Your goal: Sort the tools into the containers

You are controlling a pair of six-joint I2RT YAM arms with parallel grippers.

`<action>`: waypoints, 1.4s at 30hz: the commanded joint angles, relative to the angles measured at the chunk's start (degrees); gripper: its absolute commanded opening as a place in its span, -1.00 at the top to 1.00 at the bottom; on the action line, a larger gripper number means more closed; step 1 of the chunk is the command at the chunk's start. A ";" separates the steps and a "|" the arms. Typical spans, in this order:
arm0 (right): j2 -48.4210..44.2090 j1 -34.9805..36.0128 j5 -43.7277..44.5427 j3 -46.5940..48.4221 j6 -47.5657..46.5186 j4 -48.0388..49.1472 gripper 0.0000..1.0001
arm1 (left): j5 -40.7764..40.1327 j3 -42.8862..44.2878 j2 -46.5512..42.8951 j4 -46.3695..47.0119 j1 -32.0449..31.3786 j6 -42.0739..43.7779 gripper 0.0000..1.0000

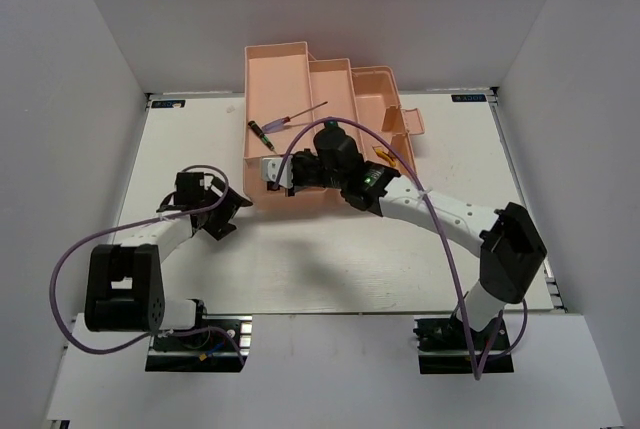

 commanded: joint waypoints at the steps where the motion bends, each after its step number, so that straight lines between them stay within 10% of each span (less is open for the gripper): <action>1: 0.85 -0.10 -0.78 0.16 0.49 -0.79 1.00 | 2.77 3.44 0.50 4.17 0.44 -1.54 -0.78; 3: 1.12 -0.36 -3.23 1.04 -0.65 -4.31 1.00 | 1.19 2.92 -4.47 1.64 1.67 -1.54 -0.78; 7: 0.85 -0.10 -7.89 -2.35 -6.61 -10.21 0.19 | -4.51 3.52 -15.72 -9.93 2.29 -1.02 -0.78; 20: 15.08 0.52 -1.50 1.40 -9.88 -5.02 0.03 | -11.21 2.12 -28.33 -26.95 3.43 1.71 -0.78; 25: 20.28 1.48 5.89 3.07 -11.55 1.31 0.23 | -11.82 2.12 -28.86 -28.18 3.43 1.71 -0.78; 27: 19.93 1.13 5.55 3.42 -10.76 0.35 1.00 | -11.82 1.42 -28.86 -28.18 3.43 1.10 -0.78; 36: 9.92 1.13 1.07 3.60 -4.09 -2.47 1.00 | -3.91 -6.59 -22.36 -14.20 5.19 -2.25 -0.81; 40: 7.27 1.13 -0.69 1.76 -4.86 -2.56 0.10 | -3.91 -5.79 -22.35 -14.20 5.19 -1.72 -0.81; 42: 8.05 0.96 -0.34 1.67 -6.01 -3.08 -0.01 | -3.39 -5.79 -22.35 -13.59 5.71 -1.72 -0.81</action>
